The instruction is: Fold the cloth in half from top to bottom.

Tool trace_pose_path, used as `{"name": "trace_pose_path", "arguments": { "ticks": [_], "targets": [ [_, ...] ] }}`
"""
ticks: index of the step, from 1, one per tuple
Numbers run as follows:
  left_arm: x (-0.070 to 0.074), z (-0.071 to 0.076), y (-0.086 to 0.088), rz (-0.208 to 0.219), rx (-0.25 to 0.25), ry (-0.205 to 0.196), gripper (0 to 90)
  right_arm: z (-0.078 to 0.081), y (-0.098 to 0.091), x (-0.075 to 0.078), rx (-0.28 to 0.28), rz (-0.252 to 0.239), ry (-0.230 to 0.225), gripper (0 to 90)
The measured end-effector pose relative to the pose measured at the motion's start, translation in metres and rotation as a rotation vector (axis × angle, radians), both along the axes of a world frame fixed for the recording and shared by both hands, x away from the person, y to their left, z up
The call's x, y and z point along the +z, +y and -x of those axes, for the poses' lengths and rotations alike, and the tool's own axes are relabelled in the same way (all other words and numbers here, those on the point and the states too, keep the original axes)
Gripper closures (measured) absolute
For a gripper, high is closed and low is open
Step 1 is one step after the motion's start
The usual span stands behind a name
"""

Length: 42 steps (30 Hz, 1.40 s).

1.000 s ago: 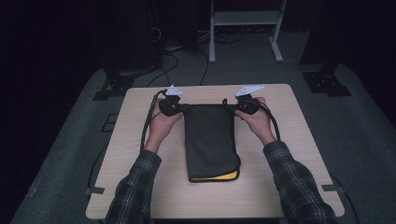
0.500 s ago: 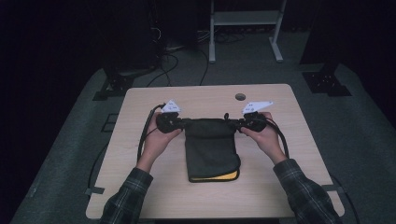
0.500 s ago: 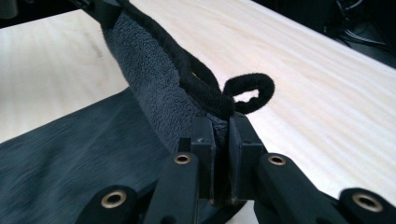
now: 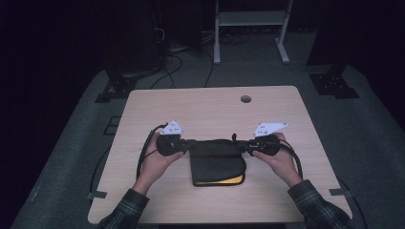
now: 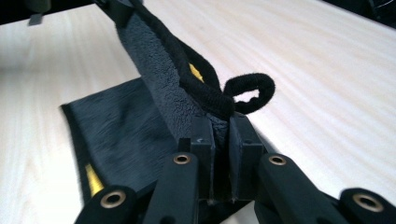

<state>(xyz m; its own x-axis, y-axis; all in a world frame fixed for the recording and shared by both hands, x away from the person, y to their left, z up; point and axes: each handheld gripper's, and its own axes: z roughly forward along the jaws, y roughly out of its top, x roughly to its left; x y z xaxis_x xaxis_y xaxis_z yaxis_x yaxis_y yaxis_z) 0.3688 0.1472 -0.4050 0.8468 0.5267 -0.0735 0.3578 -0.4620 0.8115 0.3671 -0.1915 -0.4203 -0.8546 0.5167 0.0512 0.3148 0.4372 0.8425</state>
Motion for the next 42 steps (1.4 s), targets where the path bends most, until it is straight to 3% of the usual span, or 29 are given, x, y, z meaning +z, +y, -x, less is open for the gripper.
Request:
{"name": "trace_pose_path", "arguments": {
  "ticks": [14, 22, 28, 35, 37, 39, 42],
  "targets": [
    [-0.032, 0.036, -0.002, -0.05, -0.063, 0.086, 82.1, 0.041, 0.0, -0.023, 0.055, 0.046, 0.039, 80.1],
    [-0.05, 0.049, -0.007, -0.143, -0.11, 0.12, 81.2, 0.054, 0.001, -0.04, 0.086, 0.102, 0.059, 78.6],
    [-0.046, 0.054, -0.001, -0.113, -0.104, 0.115, 68.9, 0.061, -0.001, -0.04, 0.087, 0.104, 0.06, 65.8],
    [-0.029, 0.066, 0.013, -0.019, -0.125, 0.103, 65.7, 0.076, -0.031, -0.019, 0.064, 0.012, 0.033, 63.0],
    [-0.024, 0.067, 0.015, -0.011, -0.121, 0.075, 67.7, 0.08, -0.042, -0.015, 0.038, -0.01, 0.027, 65.8],
    [-0.02, 0.066, 0.014, 0.007, -0.107, 0.051, 76.1, 0.08, -0.05, -0.013, 0.011, -0.027, 0.024, 72.5],
    [-0.015, 0.06, 0.008, 0.006, -0.094, 0.028, 83.3, 0.075, -0.051, -0.011, 0.004, -0.051, 0.034, 79.3]
  ]
}}
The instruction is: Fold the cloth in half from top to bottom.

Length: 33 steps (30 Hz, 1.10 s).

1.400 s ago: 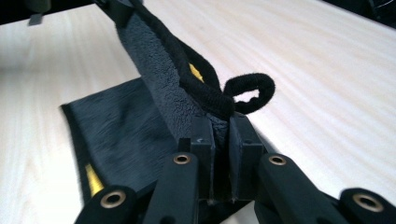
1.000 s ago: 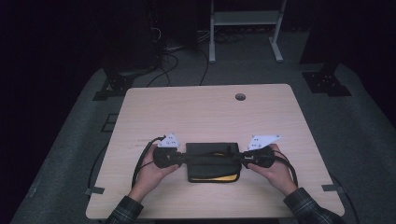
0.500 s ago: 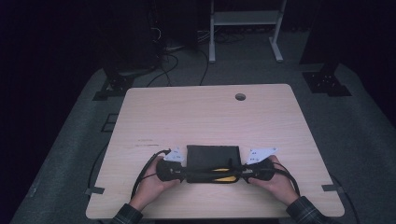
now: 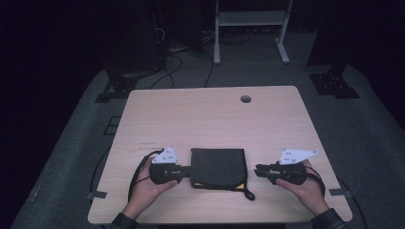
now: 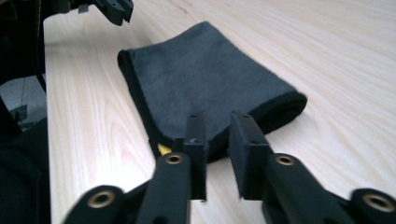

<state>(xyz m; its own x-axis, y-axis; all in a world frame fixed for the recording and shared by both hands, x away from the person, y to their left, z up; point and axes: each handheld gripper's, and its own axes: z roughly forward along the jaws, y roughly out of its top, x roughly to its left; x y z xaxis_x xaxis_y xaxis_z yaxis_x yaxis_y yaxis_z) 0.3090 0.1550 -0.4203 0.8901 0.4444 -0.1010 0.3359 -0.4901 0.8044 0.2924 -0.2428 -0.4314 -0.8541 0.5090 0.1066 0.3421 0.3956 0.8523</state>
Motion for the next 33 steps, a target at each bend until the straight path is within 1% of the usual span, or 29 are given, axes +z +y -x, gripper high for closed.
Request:
{"name": "trace_pose_path", "arguments": {
  "ticks": [2, 4, 5, 8, 10, 12, 14, 16, 18, 19, 20, 21, 22, 24, 27, 28, 29, 31, 33],
  "targets": [
    [-0.001, -0.005, -0.006, -0.004, 0.004, 0.001, 85.2, -0.004, 0.007, 0.0, 0.019, -0.001, 0.006, 81.2],
    [-0.007, -0.009, -0.014, -0.017, -0.001, 0.009, 85.2, -0.008, 0.019, -0.002, 0.04, 0.018, 0.009, 81.7],
    [-0.011, -0.01, -0.017, -0.031, -0.002, 0.015, 84.5, -0.01, 0.025, -0.005, 0.054, 0.028, 0.011, 82.0],
    [-0.026, -0.01, -0.024, -0.089, -0.025, 0.042, 81.7, -0.013, 0.041, -0.016, 0.094, 0.085, 0.027, 82.0],
    [-0.033, -0.008, -0.026, -0.147, -0.04, 0.057, 79.8, -0.013, 0.049, -0.024, 0.114, 0.14, 0.032, 81.8],
    [-0.039, -0.005, -0.025, -0.17, -0.048, 0.08, 79.2, -0.012, 0.053, -0.031, 0.131, 0.176, 0.044, 81.9],
    [-0.042, -0.002, -0.022, -0.151, -0.043, 0.096, 79.5, -0.011, 0.055, -0.037, 0.146, 0.209, 0.053, 81.9],
    [-0.043, 0.0, -0.02, -0.134, -0.038, 0.119, 79.6, -0.011, 0.054, -0.04, 0.158, 0.205, 0.058, 81.5],
    [-0.043, 0.002, -0.02, -0.13, -0.04, 0.116, 78.7, -0.011, 0.054, -0.041, 0.157, 0.203, 0.063, 80.9],
    [-0.042, 0.002, -0.02, -0.129, -0.04, 0.117, 76.4, -0.011, 0.054, -0.041, 0.154, 0.201, 0.058, 79.4],
    [-0.041, 0.003, -0.02, -0.132, -0.043, 0.112, 72.8, -0.01, 0.054, -0.04, 0.154, 0.201, 0.051, 75.6],
    [-0.039, 0.004, -0.02, -0.132, -0.045, 0.105, 68.4, -0.01, 0.053, -0.039, 0.154, 0.192, 0.051, 69.9],
    [-0.037, 0.005, -0.019, -0.126, -0.04, 0.097, 63.8, -0.01, 0.052, -0.038, 0.149, 0.18, 0.055, 66.2],
    [-0.033, 0.006, -0.016, -0.111, -0.021, 0.083, 54.5, -0.01, 0.048, -0.035, 0.13, 0.163, 0.044, 60.6],
    [-0.03, 0.002, -0.008, -0.089, 0.013, 0.07, 46.7, -0.013, 0.039, -0.029, 0.08, 0.129, 0.021, 50.5],
    [-0.029, 0.001, -0.005, -0.084, 0.026, 0.065, 43.5, -0.014, 0.035, -0.028, 0.054, 0.126, 0.006, 47.1],
    [-0.028, 0.0, -0.003, -0.084, 0.032, 0.051, 40.4, -0.015, 0.032, -0.027, 0.026, 0.129, 0.0, 45.8],
    [-0.027, -0.002, 0.003, -0.092, 0.055, 0.01, 34.0, -0.018, 0.023, -0.026, -0.02, 0.122, -0.004, 41.8],
    [-0.026, -0.003, 0.009, -0.103, 0.089, -0.013, 30.5, -0.021, 0.015, -0.026, -0.058, 0.122, 0.009, 38.7]
  ]
}}
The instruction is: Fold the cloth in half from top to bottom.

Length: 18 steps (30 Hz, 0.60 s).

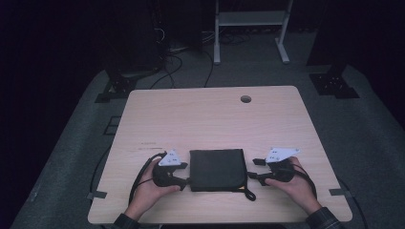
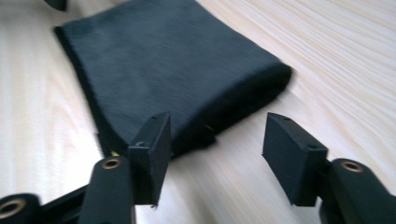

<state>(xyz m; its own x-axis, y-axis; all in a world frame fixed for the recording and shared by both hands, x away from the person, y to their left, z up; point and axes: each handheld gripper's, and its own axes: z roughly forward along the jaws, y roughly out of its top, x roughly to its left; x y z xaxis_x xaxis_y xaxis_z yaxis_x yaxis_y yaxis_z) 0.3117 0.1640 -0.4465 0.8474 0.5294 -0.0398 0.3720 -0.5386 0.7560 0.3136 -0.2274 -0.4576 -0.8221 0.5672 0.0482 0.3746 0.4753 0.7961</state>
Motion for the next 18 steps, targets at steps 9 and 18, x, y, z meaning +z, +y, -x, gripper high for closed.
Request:
{"name": "trace_pose_path", "arguments": {
  "ticks": [9, 18],
  "targets": [
    [0.001, 0.0, 0.031, -0.022, 0.137, -0.02, 17.3, -0.003, -0.036, 0.0, -0.121, -0.017, 0.001, 29.5],
    [-0.013, 0.007, 0.061, -0.111, 0.245, 0.015, 8.4, 0.004, -0.068, -0.007, -0.22, 0.025, 0.025, 22.6]
  ]
}}
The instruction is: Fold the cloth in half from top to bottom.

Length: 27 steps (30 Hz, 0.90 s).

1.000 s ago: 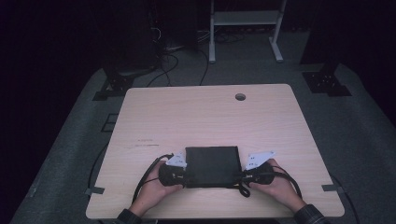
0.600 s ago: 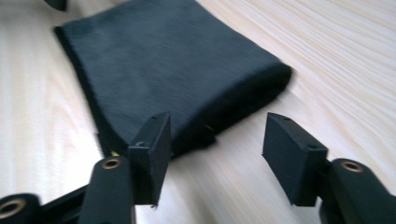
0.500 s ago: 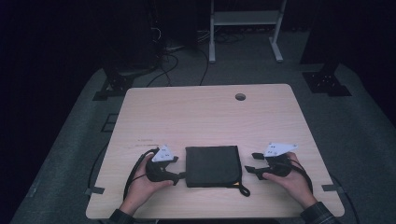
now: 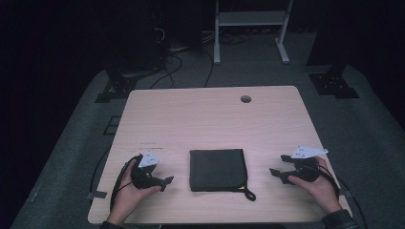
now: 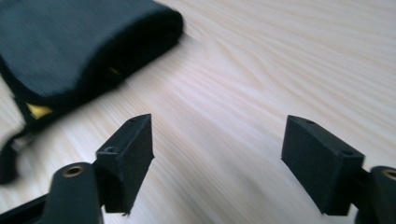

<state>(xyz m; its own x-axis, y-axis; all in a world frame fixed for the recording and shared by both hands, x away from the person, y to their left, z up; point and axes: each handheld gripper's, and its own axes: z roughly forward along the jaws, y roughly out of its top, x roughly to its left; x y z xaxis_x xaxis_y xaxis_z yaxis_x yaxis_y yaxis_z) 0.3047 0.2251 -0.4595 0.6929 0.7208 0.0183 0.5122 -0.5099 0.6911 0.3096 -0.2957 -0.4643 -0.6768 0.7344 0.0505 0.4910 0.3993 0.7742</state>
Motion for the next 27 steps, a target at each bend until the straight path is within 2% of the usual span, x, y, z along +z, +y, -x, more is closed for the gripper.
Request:
{"name": "trace_pose_path", "arguments": {
  "ticks": [3, 10, 11, 18, 21, 27],
  "targets": [
    [-0.006, 0.002, 0.008, -0.031, 0.018, 0.015, 5.4, 0.004, -0.009, -0.003, -0.043, 0.032, -0.003, 20.7],
    [-0.016, 0.005, 0.024, -0.028, 0.03, 0.044, 5.3, 0.011, -0.025, -0.011, -0.09, 0.06, 0.022, 19.0],
    [-0.017, 0.005, 0.025, -0.029, 0.024, 0.038, 1.9, 0.012, -0.027, -0.013, -0.097, 0.062, 0.024, 18.7],
    [-0.02, 0.009, 0.03, -0.007, -0.004, 0.009, 0.0, 0.011, -0.029, -0.019, -0.116, 0.088, 0.045, 17.0],
    [-0.024, 0.011, 0.033, 0.022, -0.022, -0.017, 0.0, 0.011, -0.028, -0.02, -0.11, 0.087, 0.038, 15.6],
    [-0.024, 0.011, 0.033, 0.024, -0.025, -0.02, 0.0, 0.012, -0.028, -0.023, -0.117, 0.069, 0.022, 13.3]
  ]
}}
